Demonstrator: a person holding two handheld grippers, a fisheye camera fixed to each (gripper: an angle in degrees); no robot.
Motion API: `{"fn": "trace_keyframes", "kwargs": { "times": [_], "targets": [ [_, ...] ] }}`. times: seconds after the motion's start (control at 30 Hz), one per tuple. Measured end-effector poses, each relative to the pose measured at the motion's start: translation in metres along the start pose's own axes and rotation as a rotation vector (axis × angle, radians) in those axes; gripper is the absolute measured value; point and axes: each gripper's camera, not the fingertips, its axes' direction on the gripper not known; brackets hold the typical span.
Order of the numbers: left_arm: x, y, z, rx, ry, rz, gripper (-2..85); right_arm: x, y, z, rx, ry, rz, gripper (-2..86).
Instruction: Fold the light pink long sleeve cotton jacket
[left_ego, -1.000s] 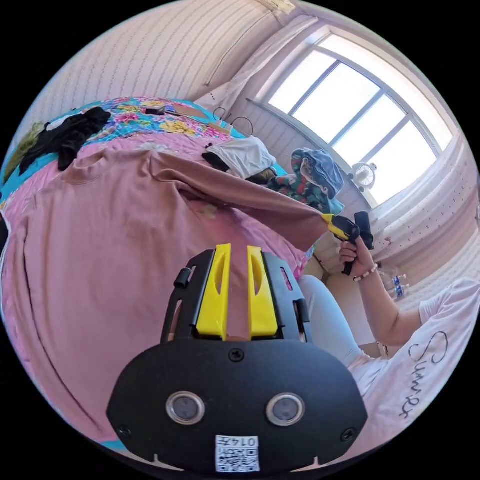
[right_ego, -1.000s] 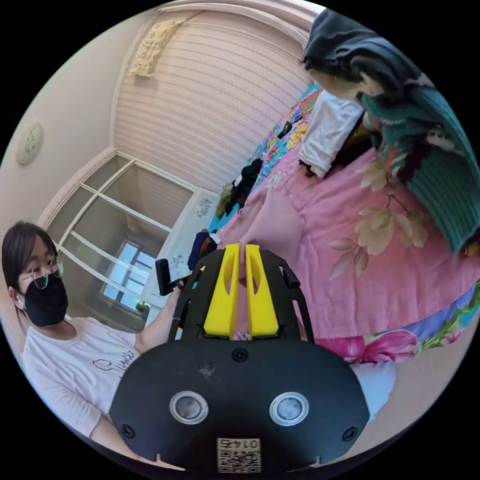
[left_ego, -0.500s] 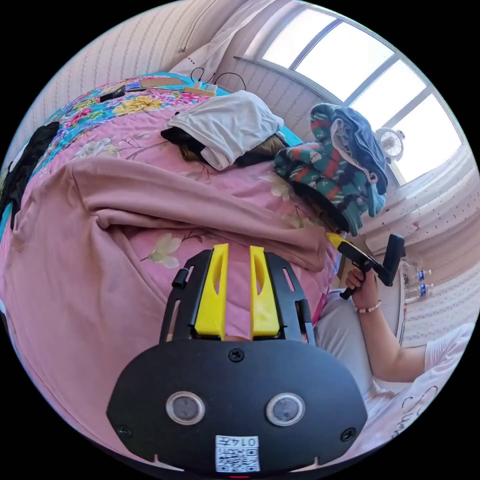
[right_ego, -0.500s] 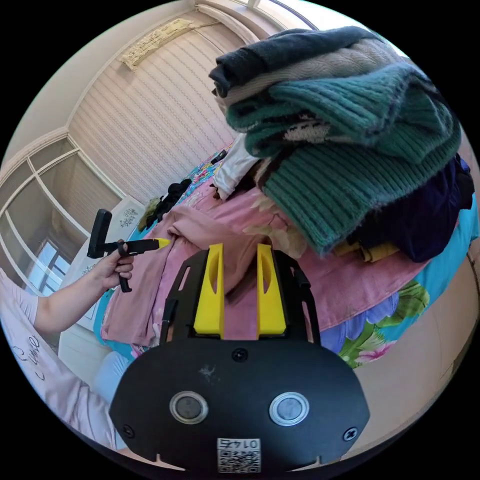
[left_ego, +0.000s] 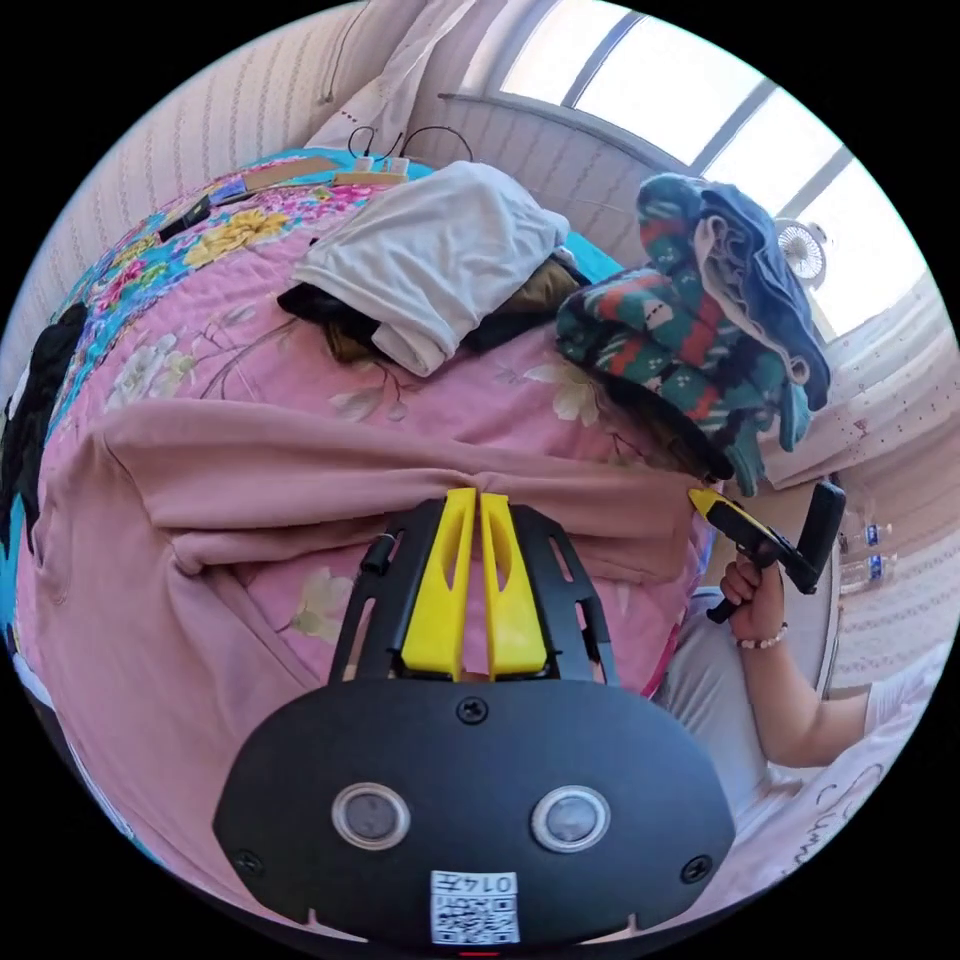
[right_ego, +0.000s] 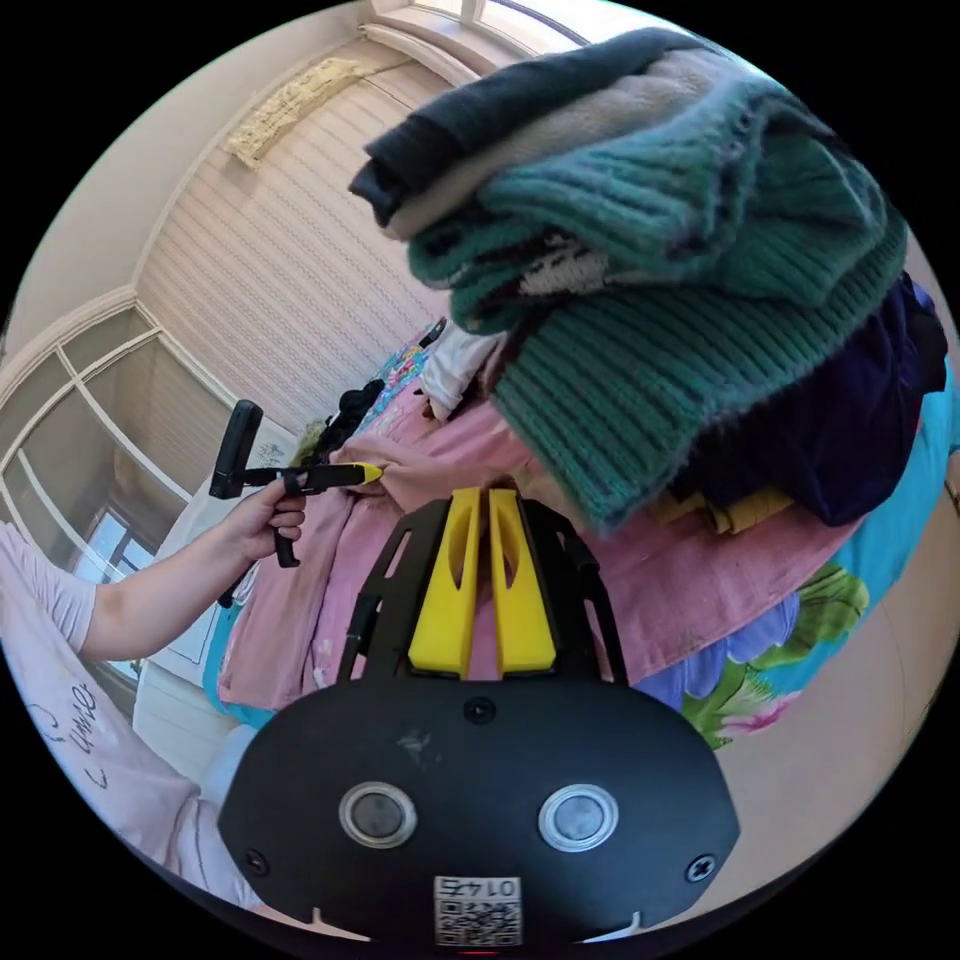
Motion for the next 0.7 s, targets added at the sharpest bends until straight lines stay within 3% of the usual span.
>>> {"fn": "trace_keyframes", "kwargs": {
  "times": [0.1, 0.37, 0.5, 0.7],
  "targets": [
    [0.001, 0.005, -0.003, 0.001, -0.008, 0.029, -0.8, -0.008, 0.004, -0.019, 0.051, -0.033, -0.099, 1.1],
    [-0.023, 0.028, 0.026, 0.053, 0.064, -0.187, 3.4, 0.016, -0.002, -0.022, 0.022, -0.015, -0.007, 4.0],
    [-0.003, 0.033, 0.049, 0.04, 0.152, -0.185, 5.1, 0.028, -0.01, -0.013, -0.016, 0.092, 0.068, 7.7],
    [0.026, 0.022, 0.107, -0.002, 0.232, -0.187, 6.5, 0.037, -0.025, 0.009, -0.118, 0.02, 0.041, 5.2]
  ]
}}
